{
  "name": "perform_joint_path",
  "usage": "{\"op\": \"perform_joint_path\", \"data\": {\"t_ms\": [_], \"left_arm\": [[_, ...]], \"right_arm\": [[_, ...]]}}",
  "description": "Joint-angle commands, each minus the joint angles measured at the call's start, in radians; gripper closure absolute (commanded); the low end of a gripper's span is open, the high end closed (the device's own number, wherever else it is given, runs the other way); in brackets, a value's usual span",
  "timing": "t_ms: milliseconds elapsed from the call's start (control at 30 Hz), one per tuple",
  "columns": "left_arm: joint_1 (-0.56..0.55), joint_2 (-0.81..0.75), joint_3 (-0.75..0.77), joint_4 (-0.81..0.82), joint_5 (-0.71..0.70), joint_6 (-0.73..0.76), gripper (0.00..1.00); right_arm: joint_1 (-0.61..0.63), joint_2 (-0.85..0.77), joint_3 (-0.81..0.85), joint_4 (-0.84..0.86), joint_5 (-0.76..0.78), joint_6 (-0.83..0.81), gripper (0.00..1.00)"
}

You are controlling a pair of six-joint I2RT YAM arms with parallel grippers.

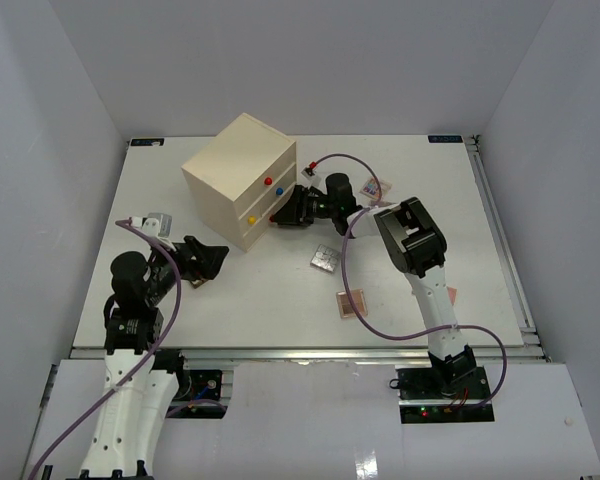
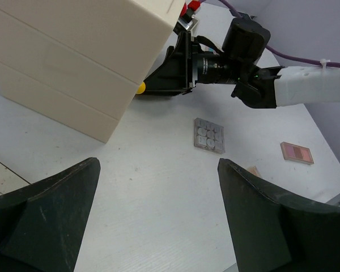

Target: Organize the makeup

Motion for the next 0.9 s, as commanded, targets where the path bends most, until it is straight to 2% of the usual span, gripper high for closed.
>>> {"op": "perform_joint_path", "data": {"t_ms": [0, 200, 400, 567, 600, 700, 867], "left_arm": [[0.001, -0.030, -0.009, 0.010, 0.001, 0.004, 0.04], [0.001, -0.047, -0.011, 0.011, 0.003, 0.005, 0.04], [0.001, -0.064, -0.009, 0.013, 0.007, 0.005, 0.04], [0.001, -0.075, 0.004, 0.013, 0.005, 0.006, 0.04], [0.001, -0.072, 0.017, 0.009, 0.007, 0.009, 0.04], [0.001, -0.045, 0.061, -0.012, 0.003, 0.027, 0.05], [0.001, 0.079, 0.208, -0.027, 0.018, 0.060, 0.08]], "right_arm": [[0.015, 0.019, 0.034, 0.069, 0.013, 0.058, 0.45], [0.018, 0.032, 0.057, 0.092, 0.035, 0.084, 0.54], [0.018, 0.062, 0.087, 0.104, 0.053, 0.117, 0.55], [0.019, 0.083, 0.107, 0.114, 0.056, 0.140, 0.70], [0.019, 0.078, 0.099, 0.115, 0.056, 0.137, 0.75], [0.014, 0.028, 0.025, 0.143, 0.056, 0.120, 0.80], [-0.012, -0.076, -0.156, 0.166, 0.044, 0.073, 0.83]]}}
